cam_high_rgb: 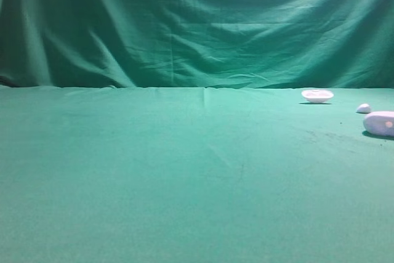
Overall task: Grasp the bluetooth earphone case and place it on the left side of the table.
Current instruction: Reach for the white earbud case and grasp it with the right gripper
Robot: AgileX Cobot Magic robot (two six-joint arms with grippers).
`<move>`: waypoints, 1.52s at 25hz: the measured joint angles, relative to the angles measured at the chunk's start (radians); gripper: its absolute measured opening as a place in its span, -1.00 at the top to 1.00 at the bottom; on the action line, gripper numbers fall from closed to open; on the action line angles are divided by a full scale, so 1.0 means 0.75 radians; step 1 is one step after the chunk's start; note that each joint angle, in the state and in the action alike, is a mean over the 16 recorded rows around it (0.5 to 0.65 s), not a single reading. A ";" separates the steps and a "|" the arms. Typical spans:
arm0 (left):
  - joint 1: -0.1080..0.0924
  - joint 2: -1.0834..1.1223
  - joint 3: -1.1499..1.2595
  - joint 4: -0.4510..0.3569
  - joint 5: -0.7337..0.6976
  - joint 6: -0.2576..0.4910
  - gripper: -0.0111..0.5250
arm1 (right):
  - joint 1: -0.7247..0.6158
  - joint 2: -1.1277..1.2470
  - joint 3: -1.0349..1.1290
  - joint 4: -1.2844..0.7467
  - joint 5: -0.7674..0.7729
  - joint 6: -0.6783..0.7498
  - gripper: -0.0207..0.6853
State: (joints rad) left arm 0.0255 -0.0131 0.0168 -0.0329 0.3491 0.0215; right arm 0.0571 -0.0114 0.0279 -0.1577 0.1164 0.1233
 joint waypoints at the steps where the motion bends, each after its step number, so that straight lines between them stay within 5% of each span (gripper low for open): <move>1: 0.000 0.000 0.000 0.000 0.000 0.000 0.96 | 0.000 0.000 0.000 0.004 -0.048 0.006 0.94; 9: 0.000 0.000 0.000 0.000 0.000 0.000 0.96 | 0.000 0.097 -0.116 0.090 -0.149 0.070 0.94; 18: 0.000 0.000 0.000 0.000 0.000 0.000 0.96 | 0.000 0.621 -0.502 0.171 0.429 0.049 0.94; 24: 0.000 0.000 0.000 0.000 0.000 0.000 0.96 | 0.037 1.075 -0.756 0.261 0.734 -0.134 0.94; 31: 0.000 0.000 0.000 0.000 0.000 0.000 0.96 | 0.160 1.469 -0.937 0.301 0.825 -0.386 0.93; 38: 0.000 0.000 0.000 0.000 0.000 0.000 0.96 | 0.276 1.747 -1.046 0.232 0.773 -0.510 0.58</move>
State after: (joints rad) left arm 0.0255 -0.0131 0.0168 -0.0329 0.3491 0.0215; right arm 0.2644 1.2988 -0.7569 0.0163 0.6964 -0.2591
